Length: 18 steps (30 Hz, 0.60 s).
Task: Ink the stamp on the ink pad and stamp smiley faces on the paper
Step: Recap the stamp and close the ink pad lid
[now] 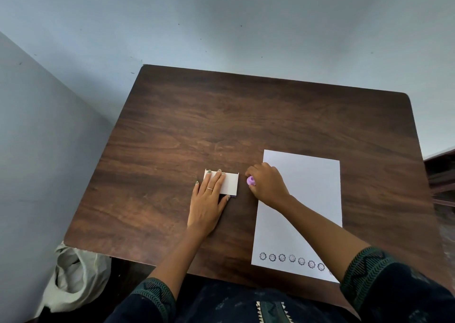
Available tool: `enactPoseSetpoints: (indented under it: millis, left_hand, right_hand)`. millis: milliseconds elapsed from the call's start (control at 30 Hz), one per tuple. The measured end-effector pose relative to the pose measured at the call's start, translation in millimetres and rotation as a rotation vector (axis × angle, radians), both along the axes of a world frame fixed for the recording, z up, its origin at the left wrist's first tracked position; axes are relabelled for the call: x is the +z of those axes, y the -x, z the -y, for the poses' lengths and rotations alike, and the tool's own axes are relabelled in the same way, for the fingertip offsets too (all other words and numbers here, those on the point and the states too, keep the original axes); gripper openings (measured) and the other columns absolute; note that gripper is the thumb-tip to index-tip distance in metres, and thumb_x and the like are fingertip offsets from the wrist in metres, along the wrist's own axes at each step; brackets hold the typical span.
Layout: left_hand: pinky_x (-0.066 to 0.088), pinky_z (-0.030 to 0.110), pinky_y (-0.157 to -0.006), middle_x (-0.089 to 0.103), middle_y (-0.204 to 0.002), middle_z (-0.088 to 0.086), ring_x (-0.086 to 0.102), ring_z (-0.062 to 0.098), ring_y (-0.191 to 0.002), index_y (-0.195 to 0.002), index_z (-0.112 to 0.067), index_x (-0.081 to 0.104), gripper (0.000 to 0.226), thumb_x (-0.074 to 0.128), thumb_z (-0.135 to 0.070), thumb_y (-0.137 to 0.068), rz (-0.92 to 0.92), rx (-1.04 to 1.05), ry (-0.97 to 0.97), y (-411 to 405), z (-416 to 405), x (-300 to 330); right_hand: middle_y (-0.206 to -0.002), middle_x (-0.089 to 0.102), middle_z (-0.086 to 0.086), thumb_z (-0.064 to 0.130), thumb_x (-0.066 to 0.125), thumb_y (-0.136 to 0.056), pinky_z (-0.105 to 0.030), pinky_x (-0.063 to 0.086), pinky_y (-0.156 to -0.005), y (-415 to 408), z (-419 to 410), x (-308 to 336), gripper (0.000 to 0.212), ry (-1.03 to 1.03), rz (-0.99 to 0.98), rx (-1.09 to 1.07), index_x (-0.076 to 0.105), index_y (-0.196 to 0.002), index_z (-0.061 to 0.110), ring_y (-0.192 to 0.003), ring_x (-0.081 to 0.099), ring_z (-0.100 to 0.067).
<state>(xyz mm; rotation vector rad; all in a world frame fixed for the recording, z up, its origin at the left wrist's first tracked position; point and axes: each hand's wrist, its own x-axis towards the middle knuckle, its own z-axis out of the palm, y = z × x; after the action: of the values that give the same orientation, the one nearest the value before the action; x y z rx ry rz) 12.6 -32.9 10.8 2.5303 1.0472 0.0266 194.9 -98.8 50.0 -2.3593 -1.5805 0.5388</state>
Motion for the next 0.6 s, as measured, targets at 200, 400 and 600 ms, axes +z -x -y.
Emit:
enactPoseSetpoints:
  millis: [200,400,600]
  left_hand:
    - [0.013,0.048,-0.115,0.016,-0.158,-0.005,0.010,0.018,-0.146,-0.148,-0.025,0.017,0.058,0.037,-0.042,-0.096,-0.045,-0.026,0.000,-4.0,0.7,-0.9]
    - [0.011,0.053,-0.115,0.015,-0.158,-0.003,0.003,0.016,-0.146,-0.148,-0.023,0.017,0.059,0.038,-0.040,-0.096,-0.031,-0.029,0.000,-6.5,3.7,0.4]
    - [0.007,0.050,-0.116,0.003,-0.154,-0.011,-0.001,0.012,-0.143,-0.148,-0.027,0.009,0.062,0.037,-0.042,-0.095,-0.024,-0.033,0.003,-4.1,3.6,-0.9]
  right_hand:
    - [-0.109,0.069,-0.007,0.022,0.049,-0.092,-0.030,0.047,-0.085,-0.6,4.7,-1.2,0.023,0.001,0.031,0.008,0.065,-0.104,0.010,-0.096,0.058,-0.019]
    - [-0.112,0.067,-0.007,0.018,0.051,-0.090,-0.032,0.047,-0.086,1.0,5.0,-2.2,0.021,0.023,0.042,0.038,0.063,-0.106,0.012,-0.100,0.056,-0.021]
    - [-0.117,0.064,-0.007,0.018,0.051,-0.091,-0.033,0.047,-0.086,1.7,7.0,-3.5,0.023,0.046,0.044,0.067,0.059,-0.112,0.013,-0.102,0.056,-0.021]
